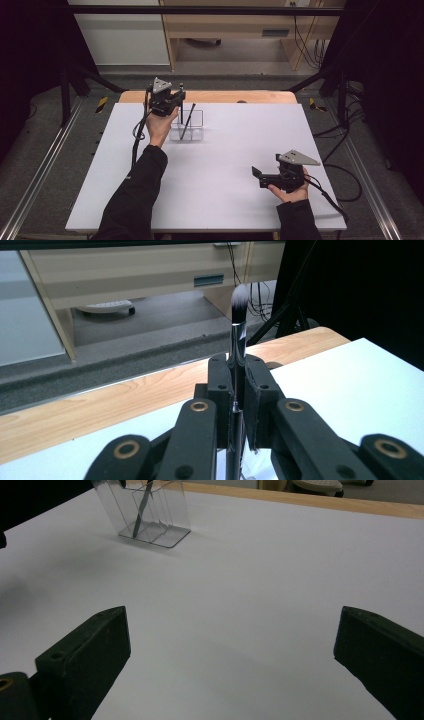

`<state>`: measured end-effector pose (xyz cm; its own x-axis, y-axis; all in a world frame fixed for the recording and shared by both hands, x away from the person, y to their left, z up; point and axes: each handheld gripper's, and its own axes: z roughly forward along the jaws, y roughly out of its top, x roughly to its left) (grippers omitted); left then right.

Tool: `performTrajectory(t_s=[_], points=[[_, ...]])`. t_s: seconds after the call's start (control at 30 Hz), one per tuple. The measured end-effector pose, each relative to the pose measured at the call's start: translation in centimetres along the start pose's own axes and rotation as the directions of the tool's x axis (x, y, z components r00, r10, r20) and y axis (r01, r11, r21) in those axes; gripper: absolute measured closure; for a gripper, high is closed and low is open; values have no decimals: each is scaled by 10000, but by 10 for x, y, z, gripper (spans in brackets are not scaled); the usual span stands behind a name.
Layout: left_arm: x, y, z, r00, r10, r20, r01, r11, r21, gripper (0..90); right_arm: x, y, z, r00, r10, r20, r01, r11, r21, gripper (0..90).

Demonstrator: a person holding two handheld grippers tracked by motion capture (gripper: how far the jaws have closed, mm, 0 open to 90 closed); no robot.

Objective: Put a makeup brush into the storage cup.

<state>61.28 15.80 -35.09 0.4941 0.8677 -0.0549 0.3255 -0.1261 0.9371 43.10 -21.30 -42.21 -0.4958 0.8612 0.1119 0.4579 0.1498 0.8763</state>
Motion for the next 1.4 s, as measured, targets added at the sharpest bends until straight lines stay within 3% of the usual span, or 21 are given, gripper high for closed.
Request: performTrajectory(t_s=[0.77,1.27,1.4], points=[[-1,-26,-1,9999,-81,76,81,10000,-4,828,1,-1,2,10000,-18,-12,18,10000,61,22],[-6,-44,-3,9997,196,154,-199,9996,219,822,1,0,1,10000,17,-31,-17,10000,-12,22],[-7,-44,-6,9994,262,230,-268,9993,261,785,1,0,1,10000,24,-37,-24,10000,-20,22]])
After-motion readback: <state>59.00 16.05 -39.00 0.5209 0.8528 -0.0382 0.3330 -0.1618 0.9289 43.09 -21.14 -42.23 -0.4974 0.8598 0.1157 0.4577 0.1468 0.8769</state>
